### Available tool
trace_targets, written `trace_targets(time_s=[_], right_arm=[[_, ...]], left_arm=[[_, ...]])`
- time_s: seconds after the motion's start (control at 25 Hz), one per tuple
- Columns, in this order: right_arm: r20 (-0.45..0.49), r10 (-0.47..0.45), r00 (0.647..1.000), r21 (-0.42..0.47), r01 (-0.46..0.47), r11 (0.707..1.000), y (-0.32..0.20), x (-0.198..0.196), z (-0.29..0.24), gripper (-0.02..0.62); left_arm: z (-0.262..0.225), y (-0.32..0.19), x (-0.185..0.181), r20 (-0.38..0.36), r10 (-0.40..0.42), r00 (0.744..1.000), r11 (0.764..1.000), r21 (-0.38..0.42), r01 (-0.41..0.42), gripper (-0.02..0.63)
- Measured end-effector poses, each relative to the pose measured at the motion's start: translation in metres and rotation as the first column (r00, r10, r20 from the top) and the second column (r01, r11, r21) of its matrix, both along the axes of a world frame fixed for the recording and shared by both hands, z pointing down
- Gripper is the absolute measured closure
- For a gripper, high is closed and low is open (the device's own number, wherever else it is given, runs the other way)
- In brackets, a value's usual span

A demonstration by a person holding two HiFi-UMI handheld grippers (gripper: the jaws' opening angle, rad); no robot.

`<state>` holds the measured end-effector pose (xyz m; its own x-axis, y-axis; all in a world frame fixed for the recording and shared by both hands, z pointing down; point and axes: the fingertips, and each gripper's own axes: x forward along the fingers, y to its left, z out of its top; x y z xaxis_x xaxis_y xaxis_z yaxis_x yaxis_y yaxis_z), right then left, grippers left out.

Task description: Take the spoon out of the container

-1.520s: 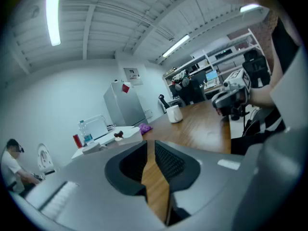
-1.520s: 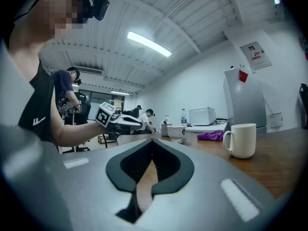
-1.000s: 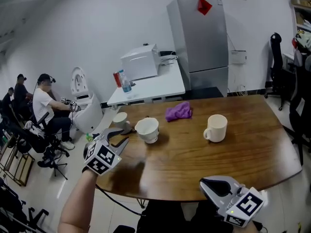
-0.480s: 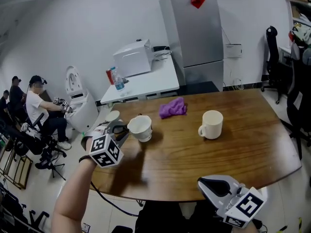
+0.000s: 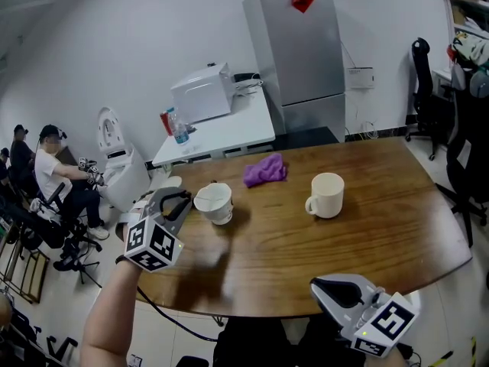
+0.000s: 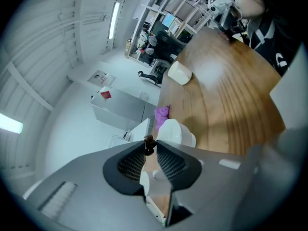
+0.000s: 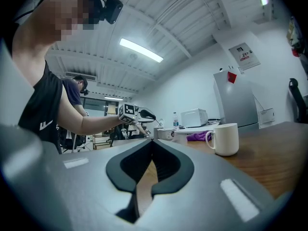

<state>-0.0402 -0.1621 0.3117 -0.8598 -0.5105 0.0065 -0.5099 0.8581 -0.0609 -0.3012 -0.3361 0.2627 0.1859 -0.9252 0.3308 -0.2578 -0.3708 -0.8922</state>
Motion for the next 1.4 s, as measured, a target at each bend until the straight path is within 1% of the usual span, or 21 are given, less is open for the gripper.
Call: trace_targets(time_s=[0.16,0.28,0.36,0.48,0.56,0.6,0.72,0.84,0.96,1.04,1.12,1.2,1.28,1.4], right_arm=[[-0.013,0.009,1.000,0.020,-0.009,1.000,0.002,0.001,-0.003,0.592],[-0.027,0.019,0.999,0.033,-0.018,0.999,0.002,0.002,-0.003,0.592],[-0.037,0.028,0.999,0.041,-0.026,0.999,0.002,0.003,-0.003,0.592],[-0.046,0.036,0.998,0.047,-0.034,0.998,0.004,0.005,-0.002,0.592],[-0.051,0.042,0.998,0.049,-0.040,0.998,0.004,0.006,-0.001,0.592],[-0.054,0.047,0.997,0.050,-0.044,0.998,0.005,0.006,-0.001,0.592],[-0.064,0.065,0.996,0.056,-0.061,0.997,0.005,0.009,0.000,0.592],[-0.058,0.089,0.994,0.056,-0.086,0.995,0.003,0.018,-0.001,0.592],[-0.055,0.112,0.992,0.055,-0.109,0.993,0.005,0.028,-0.001,0.592],[-0.059,0.124,0.991,0.051,-0.121,0.991,0.005,0.031,0.001,0.592],[-0.061,0.130,0.990,0.054,-0.127,0.990,0.003,0.032,0.002,0.592],[-0.061,0.139,0.988,0.058,-0.135,0.989,0.002,0.036,0.000,0.592],[-0.057,0.161,0.985,0.060,-0.157,0.986,0.004,0.046,-0.003,0.592],[-0.060,0.205,0.977,0.050,-0.202,0.978,0.010,0.062,-0.002,0.592]], left_arm=[[-0.023,0.012,0.012,-0.093,0.017,0.996,0.997,0.071,-0.011,0.520],[-0.031,0.020,0.025,-0.163,0.041,0.986,0.995,0.096,-0.025,0.520],[-0.033,0.027,0.035,-0.228,0.066,0.971,0.995,0.092,-0.046,0.520],[-0.033,0.037,0.054,-0.328,0.113,0.938,0.993,0.063,-0.098,0.520],[-0.034,0.042,0.069,-0.385,0.143,0.912,0.990,0.039,-0.139,0.520],[-0.034,0.044,0.076,-0.422,0.157,0.893,0.987,0.025,-0.162,0.520],[-0.031,0.048,0.093,-0.540,0.179,0.823,0.974,-0.022,-0.226,0.520],[-0.026,0.052,0.111,-0.635,0.175,0.752,0.960,-0.061,-0.275,0.520],[-0.017,0.057,0.140,-0.709,0.165,0.686,0.932,-0.115,-0.343,0.520],[-0.007,0.061,0.161,-0.733,0.168,0.660,0.904,-0.152,-0.400,0.521],[0.004,0.064,0.179,-0.738,0.173,0.652,0.878,-0.185,-0.442,0.522],[0.009,0.065,0.193,-0.739,0.173,0.651,0.861,-0.208,-0.464,0.522],[0.012,0.068,0.211,-0.746,0.169,0.645,0.844,-0.228,-0.485,0.522],[0.022,0.073,0.241,-0.762,0.162,0.627,0.804,-0.267,-0.532,0.522]])
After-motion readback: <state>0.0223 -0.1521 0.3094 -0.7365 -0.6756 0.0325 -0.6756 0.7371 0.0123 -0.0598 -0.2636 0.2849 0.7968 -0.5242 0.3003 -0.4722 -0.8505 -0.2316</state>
